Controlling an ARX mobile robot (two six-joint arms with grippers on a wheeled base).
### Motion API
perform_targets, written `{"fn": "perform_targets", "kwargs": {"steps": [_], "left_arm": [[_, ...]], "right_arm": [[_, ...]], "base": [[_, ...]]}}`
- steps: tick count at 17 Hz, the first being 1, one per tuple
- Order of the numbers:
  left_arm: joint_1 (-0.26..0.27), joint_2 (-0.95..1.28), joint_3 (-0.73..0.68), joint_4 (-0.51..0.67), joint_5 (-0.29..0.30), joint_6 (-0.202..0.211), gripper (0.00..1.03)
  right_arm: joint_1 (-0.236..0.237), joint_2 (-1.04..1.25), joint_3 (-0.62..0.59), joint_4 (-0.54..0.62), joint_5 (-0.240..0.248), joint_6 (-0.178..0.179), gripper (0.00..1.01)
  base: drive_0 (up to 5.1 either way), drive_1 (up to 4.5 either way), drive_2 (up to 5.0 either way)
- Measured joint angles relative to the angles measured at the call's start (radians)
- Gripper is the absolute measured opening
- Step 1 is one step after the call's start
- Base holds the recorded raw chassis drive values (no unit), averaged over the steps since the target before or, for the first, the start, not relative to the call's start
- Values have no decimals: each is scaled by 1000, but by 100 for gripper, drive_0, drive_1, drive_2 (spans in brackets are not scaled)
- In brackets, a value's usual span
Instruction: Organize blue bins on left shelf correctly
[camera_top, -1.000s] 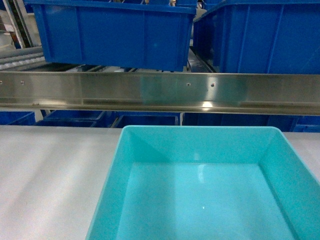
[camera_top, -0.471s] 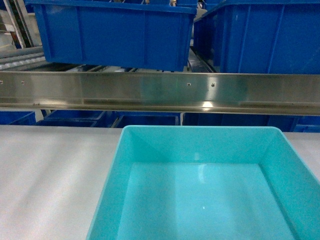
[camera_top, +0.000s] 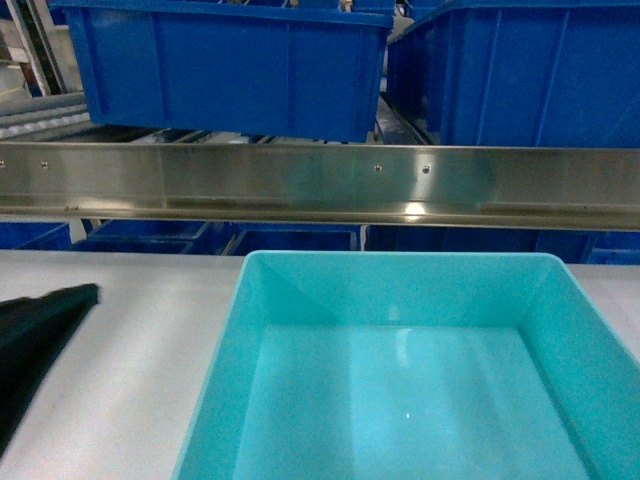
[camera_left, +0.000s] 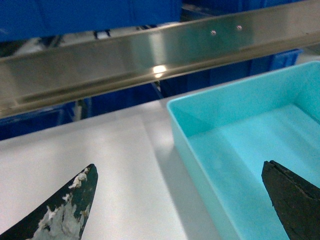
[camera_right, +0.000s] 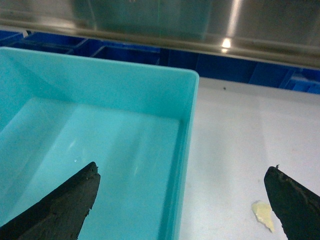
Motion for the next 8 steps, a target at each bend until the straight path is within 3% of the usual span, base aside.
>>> {"fn": "perform_targets", "kwargs": {"steps": [3, 6, 7, 8], "left_arm": [[-35, 109, 58, -21, 7, -6, 98], [-98, 320, 223, -148, 37, -51, 98], [-127, 388, 294, -188, 31, -63, 98], [-153, 452, 354, -201, -11, -82, 98]], "right_arm": [[-2, 89, 39, -18, -7, -1, 98], [-5, 209, 148, -84, -7, -13, 98], [-10, 245, 193, -117, -23, -18, 98], [-9, 275, 227, -156, -32, -27, 98]], "base": [[0, 0, 0], [0, 0, 0], [0, 0, 0], [0, 0, 0]]}}
